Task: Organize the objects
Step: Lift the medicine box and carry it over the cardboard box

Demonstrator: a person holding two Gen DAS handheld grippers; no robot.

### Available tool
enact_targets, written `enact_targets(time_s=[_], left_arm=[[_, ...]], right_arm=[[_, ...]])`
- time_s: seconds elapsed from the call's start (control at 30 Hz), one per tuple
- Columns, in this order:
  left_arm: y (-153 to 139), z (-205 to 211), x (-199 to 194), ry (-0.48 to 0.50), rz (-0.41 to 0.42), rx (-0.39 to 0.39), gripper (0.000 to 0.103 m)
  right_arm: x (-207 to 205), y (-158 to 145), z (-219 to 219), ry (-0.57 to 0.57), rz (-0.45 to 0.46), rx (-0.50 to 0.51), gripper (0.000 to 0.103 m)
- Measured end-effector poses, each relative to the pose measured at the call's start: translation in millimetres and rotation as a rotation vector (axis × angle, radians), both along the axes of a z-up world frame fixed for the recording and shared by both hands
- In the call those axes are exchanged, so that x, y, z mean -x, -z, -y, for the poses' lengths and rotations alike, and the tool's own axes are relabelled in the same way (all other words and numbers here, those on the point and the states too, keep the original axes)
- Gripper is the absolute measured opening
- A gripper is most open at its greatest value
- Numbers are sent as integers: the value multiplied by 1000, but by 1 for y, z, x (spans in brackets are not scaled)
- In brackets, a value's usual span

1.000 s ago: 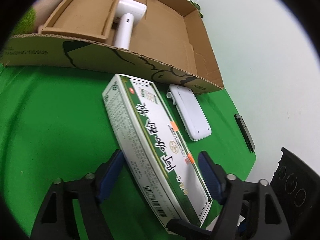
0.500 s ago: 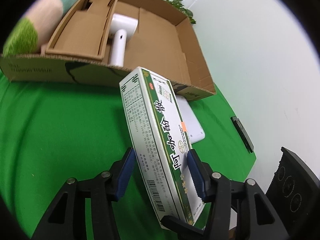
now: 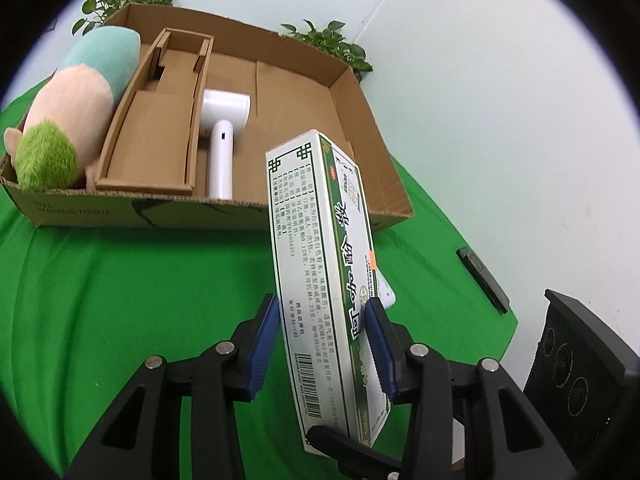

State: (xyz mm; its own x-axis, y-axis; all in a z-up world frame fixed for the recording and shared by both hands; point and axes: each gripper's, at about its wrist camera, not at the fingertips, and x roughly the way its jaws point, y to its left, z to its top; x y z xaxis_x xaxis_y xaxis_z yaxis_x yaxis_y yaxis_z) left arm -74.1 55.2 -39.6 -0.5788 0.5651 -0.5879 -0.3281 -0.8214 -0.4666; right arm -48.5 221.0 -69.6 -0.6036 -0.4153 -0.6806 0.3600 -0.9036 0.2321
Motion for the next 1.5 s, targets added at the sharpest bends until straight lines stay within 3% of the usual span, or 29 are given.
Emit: enact_targets(time_s=[0.6, 1.27, 1.5], left_arm=[[-24, 4, 12, -43, -58, 29, 41], [-55, 2, 41, -58, -156, 11, 41], [-55, 7, 49, -79, -152, 2, 41]], right_arm=[[32, -14, 21, -15, -51, 31, 61], [57, -48, 17, -9, -137, 33, 61], [71, -49, 21, -17, -133, 42, 61]])
